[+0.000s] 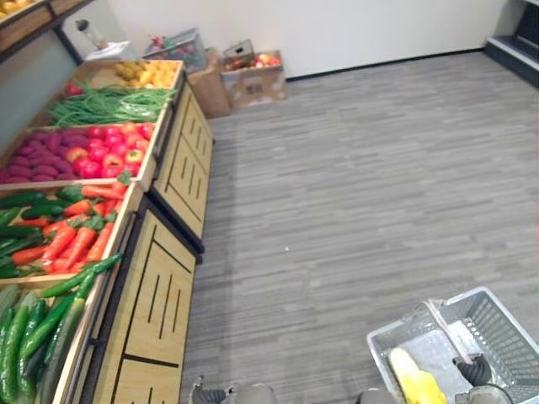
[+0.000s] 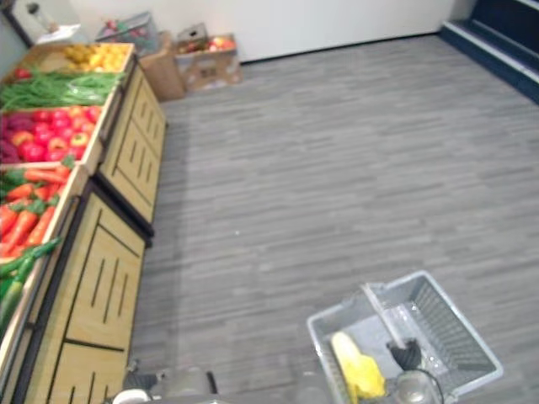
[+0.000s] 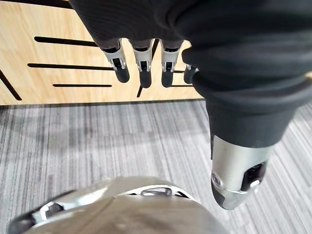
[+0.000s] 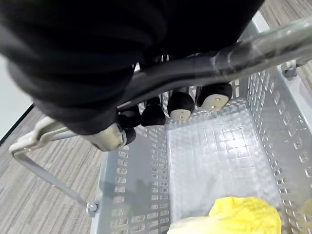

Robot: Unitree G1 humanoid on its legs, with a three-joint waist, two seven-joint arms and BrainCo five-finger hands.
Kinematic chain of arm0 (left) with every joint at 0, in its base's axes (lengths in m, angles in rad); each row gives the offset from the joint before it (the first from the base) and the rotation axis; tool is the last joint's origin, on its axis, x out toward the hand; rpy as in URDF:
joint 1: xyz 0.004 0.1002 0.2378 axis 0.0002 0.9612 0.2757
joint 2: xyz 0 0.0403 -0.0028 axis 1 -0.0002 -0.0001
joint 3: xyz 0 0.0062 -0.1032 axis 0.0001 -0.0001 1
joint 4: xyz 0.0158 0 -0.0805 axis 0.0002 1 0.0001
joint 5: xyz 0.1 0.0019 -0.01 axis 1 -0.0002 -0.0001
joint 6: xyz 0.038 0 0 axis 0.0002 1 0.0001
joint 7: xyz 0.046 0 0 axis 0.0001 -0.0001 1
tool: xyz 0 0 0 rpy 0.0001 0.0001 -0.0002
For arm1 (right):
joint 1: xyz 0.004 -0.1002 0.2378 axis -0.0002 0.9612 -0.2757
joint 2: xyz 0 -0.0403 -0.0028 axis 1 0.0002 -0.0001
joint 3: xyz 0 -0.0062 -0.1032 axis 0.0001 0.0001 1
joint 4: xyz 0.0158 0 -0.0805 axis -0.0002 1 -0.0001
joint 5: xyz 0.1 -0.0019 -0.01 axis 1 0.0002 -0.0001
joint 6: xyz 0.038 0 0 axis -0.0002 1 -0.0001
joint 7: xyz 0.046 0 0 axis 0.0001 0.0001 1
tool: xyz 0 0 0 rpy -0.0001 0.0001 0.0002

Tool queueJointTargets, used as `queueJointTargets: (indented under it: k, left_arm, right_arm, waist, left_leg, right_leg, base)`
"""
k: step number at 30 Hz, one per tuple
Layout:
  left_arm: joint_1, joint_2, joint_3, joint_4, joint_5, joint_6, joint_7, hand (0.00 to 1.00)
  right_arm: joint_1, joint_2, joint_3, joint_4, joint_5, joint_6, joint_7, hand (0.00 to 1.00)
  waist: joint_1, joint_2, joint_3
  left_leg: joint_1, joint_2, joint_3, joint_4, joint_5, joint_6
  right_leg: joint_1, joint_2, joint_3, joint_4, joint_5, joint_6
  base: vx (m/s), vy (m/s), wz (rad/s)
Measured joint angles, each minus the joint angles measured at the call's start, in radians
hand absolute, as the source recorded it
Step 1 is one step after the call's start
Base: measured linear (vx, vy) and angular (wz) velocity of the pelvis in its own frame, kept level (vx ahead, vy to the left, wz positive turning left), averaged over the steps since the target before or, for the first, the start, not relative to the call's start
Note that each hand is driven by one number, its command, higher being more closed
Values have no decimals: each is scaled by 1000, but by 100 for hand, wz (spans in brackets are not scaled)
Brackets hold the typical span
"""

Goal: Pick vegetable in the basket

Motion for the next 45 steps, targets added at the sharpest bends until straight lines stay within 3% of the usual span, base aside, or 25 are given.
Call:
queueJointTargets:
  k: [2, 4, 5, 6, 8, 10, 11, 14, 15, 16, 17, 19, 21, 24, 26, 28, 29, 30, 32, 33, 37, 39, 42, 44, 45]
  left_arm:
    - [-1, 0, 7, 1, 2, 5, 10, 0]
    - [4, -6, 7, 2, 3, 7, 14, 0]
    - [18, -18, 13, 2, 4, 7, 15, 0]
    - [22, -21, 37, 0, 4, 15, 16, 0]
    - [22, -5, 38, -14, 5, 20, 20, 0]
    - [25, -1, 63, -9, 5, 25, 20, 0]
    - [69, 5, 75, 50, 11, 29, 4, 0]
    - [77, 7, 65, 69, 11, 28, -15, 0]
    - [83, 16, 56, 68, 11, 28, -16, 0]
    - [86, 18, 52, 68, 11, 29, -18, 0]
    - [87, 35, 19, 68, 11, 31, -24, 0]
    - [89, 48, -14, 64, 11, 25, -30, 0]
    - [73, 43, -11, 63, 10, 23, -37, 0]
    - [34, 28, -11, 61, 10, 20, -48, 0]
    - [16, 7, -3, 35, 11, 18, -49, 0]
    - [23, 7, 11, 23, 13, 13, -50, 0]
    - [19, 5, 29, 23, 12, 14, -51, 0]
    - [16, -3, 30, 23, 12, 14, -52, 0]
    - [16, -21, 29, 23, 13, 4, -52, 0]
    - [15, -21, 29, 23, 13, 4, -52, 0]
    - [8, -19, 38, 21, 10, 5, -45, 0]
    - [15, -13, 36, 23, 10, 5, -44, 0]
    - [20, -14, 36, 21, 7, 4, -38, 0]
    - [17, -13, 35, 21, 8, 4, -29, 0]
    - [16, -14, 34, 20, 9, 6, -22, 0]
  right_arm:
    - [3, 15, -27, 0, 1, 0, -8, 100]
    - [13, 15, -35, 1, 0, 2, -14, 100]
    - [15, 13, -34, 1, 0, 4, -14, 100]
    - [14, 37, -24, 6, -2, 8, -14, 100]
    - [14, 61, 1, 1, -2, 8, -16, 100]
    - [-3, 62, 22, 1, -10, 8, -14, 100]
    - [-34, 56, 57, 11, -12, -35, -8, 100]
    - [-48, 53, 58, 39, -12, -42, -8, 100]
    - [-59, 49, 60, 49, -12, -42, -9, 100]
    - [-67, 45, 60, 60, -13, -42, -10, 100]
    - [-62, 42, 57, 72, -14, -38, -13, 100]
    - [-31, 50, 57, 74, -11, -25, -12, 100]
    - [-24, 51, 49, 89, -9, -14, -13, 100]
    - [-24, 59, 21, 112, -7, 6, -15, 100]
    - [-17, 76, -34, 111, -1, 28, -18, 100]
    - [2, 88, -34, 110, 0, 32, -21, 100]
    - [23, 93, -34, 108, 0, 38, -21, 100]
    - [43, 91, -36, 107, 0, 39, -20, 100]
    - [38, 85, -40, 106, -1, 42, -17, 100]
    - [33, 82, -38, 105, -1, 41, -15, 100]
    - [36, 58, -18, 87, -9, 41, -11, 100]
    - [30, 48, -13, 76, -8, 34, -11, 100]
    - [22, 47, -28, 65, -6, 17, -13, 100]
    - [17, 49, -30, 65, -6, 13, -13, 100]
    - [13, 53, -30, 64, -6, 12, -14, 100]
  waist:
    - [1, -5, 3]
    - [2, -3, 2]
    - [16, 7, 1]
    - [29, -11, -7]
    - [35, -59, -5]
    - [54, -69, -3]
    - [55, -73, -40]
    - [56, -74, -69]
    - [45, -85, -60]
    - [41, -75, -58]
    - [31, -70, -41]
    - [6, -68, -39]
    - [-9, -63, -39]
    - [-12, -46, -28]
    - [-10, -30, -18]
    - [-11, -42, -23]
    - [-13, -49, -20]
    - [-15, -36, -22]
    - [-11, 2, -37]
    - [-13, -1, -36]
    - [-8, 0, -32]
    - [-6, -2, -31]
    - [-1, -4, -29]
    - [9, -4, -29]
    - [16, -4, -29]
  left_leg:
    - [-29, -42, 65, -205, 5, 4]
    - [-12, -112, 79, -476, 88, 5]
    - [12, -138, 66, -640, 170, 26]
    - [35, -178, 57, -684, 200, 77]
    - [11, -211, 52, -652, 166, 101]
    - [-12, -213, 55, -570, 104, 112]
    - [67, -253, 85, -563, 17, 125]
    - [122, -268, 111, -595, 7, 152]
    - [152, -286, 99, -605, -31, 146]
    - [187, -288, 99, -632, -35, 149]
    - [259, -296, 94, -672, -43, 154]
    - [335, -294, 76, -685, -70, 150]
    - [359, -288, 78, -684, -78, 139]
    - [377, -264, 64, -679, -92, 115]
    - [408, -227, 43, -679, -120, 68]
    - [435, -219, 20, -681, -144, 27]
    - [470, -204, -3, -684, -168, -9]
    - [491, -162, -22, -685, -185, -37]
    - [474, -108, -53, -619, -144, -65]
    - [459, -102, -69, -579, -125, -62]
    - [246, -21, -139, -90, 51, -35]
    - [165, 17, -89, 56, 45, -26]
    - [83, 21, -1, 31, 15, -10]
    - [56, 9, 44, -87, 0, -12]
    - [60, -11, 86, -243, 1, -11]
  right_leg:
    - [44, -15, -56, -40, -3, 17]
    - [73, -27, -93, -56, -13, 49]
    - [85, -21, -96, -56, -27, 73]
    - [100, -36, -87, -65, -30, 78]
    - [111, -51, -71, -108, -24, 87]
    - [134, -57, -36, -138, 13, 96]
    - [101, -107, 115, -12, 81, 100]
    - [1, -133, 180, 200, 142, 98]
    - [-39, -135, 209, 297, 201, 102]
    - [-76, -139, 237, 385, 244, 98]
    - [-142, -130, 269, 568, 260, 103]
    - [-224, -109, 188, 666, 77, 49]
    - [-288, -79, 116, 521, 30, 23]
    - [-338, -21, 104, 165, 57, 47]
    - [-333, 0, 117, -87, 176, 46]
    - [-331, -8, 138, -141, 215, 47]
    - [-333, -25, 127, -89, 276, 49]
    - [-350, -9, 101, 4, 287, 48]
    - [-357, 20, 65, 99, 183, 5]
    - [-353, 18, 59, 116, 165, -4]
    - [-242, 5, -9, 150, 59, -32]
    - [-166, 9, -39, 120, 33, -40]
    - [-76, 9, -61, 50, 13, -25]
    - [-46, 7, -73, 21, 19, -15]
    - [-34, 2, -73, 16, 16, -5]
  base:
    - [230, 97, 66]
    - [229, 166, 57]
    - [263, 232, 29]
    - [324, 241, 32]
    - [298, 154, 36]
    - [445, 247, -10]
    - [555, 358, -37]
    - [386, 229, -24]
    - [220, 143, -28]
    - [188, 133, -21]
    - [145, 52, 4]
    - [191, 39, 29]
    - [289, 6, 18]
    - [372, -92, 19]
    - [431, -168, 27]
    - [438, -273, 28]
    - [573, -442, 54]
    - [486, -402, 47]
    - [485, -400, 27]
    - [513, -480, 30]
    - [344, -329, 43]
    - [269, -184, 26]
    - [233, -91, 23]
    - [265, 23, 9]
    - [233, 83, -1]
